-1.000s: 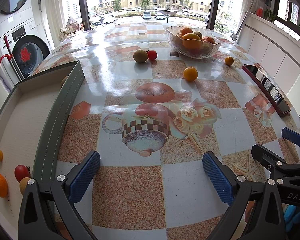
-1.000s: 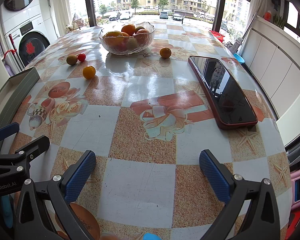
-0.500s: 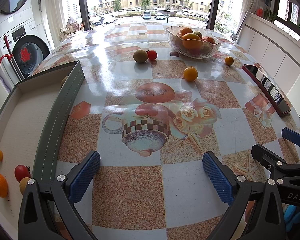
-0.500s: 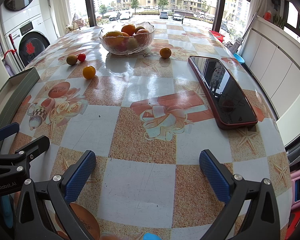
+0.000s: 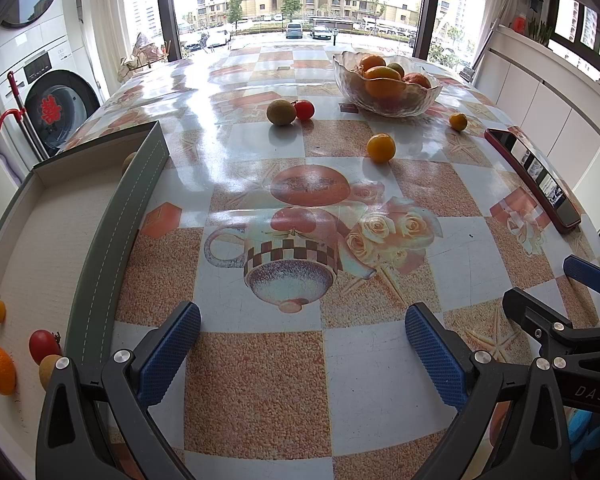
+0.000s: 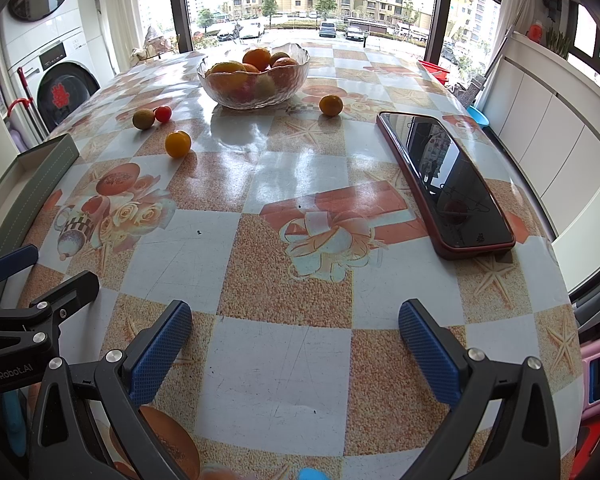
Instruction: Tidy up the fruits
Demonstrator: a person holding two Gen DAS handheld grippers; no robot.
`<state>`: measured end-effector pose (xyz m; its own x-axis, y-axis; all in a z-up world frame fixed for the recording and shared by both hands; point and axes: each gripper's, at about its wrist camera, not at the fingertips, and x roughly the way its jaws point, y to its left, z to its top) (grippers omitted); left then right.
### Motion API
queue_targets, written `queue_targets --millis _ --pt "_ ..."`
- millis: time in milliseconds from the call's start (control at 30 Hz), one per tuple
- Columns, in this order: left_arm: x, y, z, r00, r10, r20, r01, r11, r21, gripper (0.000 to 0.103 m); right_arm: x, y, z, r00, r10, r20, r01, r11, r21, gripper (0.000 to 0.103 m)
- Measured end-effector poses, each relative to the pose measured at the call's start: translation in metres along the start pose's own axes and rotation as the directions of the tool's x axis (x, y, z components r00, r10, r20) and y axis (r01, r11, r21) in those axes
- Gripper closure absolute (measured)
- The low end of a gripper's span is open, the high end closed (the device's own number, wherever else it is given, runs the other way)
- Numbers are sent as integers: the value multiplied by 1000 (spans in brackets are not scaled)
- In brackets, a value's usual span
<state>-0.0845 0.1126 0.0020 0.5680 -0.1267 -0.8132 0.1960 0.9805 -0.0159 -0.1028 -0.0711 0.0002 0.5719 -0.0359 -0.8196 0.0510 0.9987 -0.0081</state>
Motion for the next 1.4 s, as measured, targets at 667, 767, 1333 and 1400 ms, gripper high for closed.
queue_targets --millis 667,767,1333,1400 --pt "0 0 0 1000 0 0 0 1000 0 0 46 -26 130 1000 26 16 -23 987 -160 1" --pt "1 0 0 1000 0 0 0 1000 0 0 64 -21 145 999 32 11 -30 983 -180 8" --pt "0 0 1 1000 0 0 0 1000 0 0 77 -18 142 986 165 -6 -164 981 -105 80" --pt "0 0 0 1000 0 0 0 1000 0 0 62 -19 131 980 197 -7 -197 977 -78 80"
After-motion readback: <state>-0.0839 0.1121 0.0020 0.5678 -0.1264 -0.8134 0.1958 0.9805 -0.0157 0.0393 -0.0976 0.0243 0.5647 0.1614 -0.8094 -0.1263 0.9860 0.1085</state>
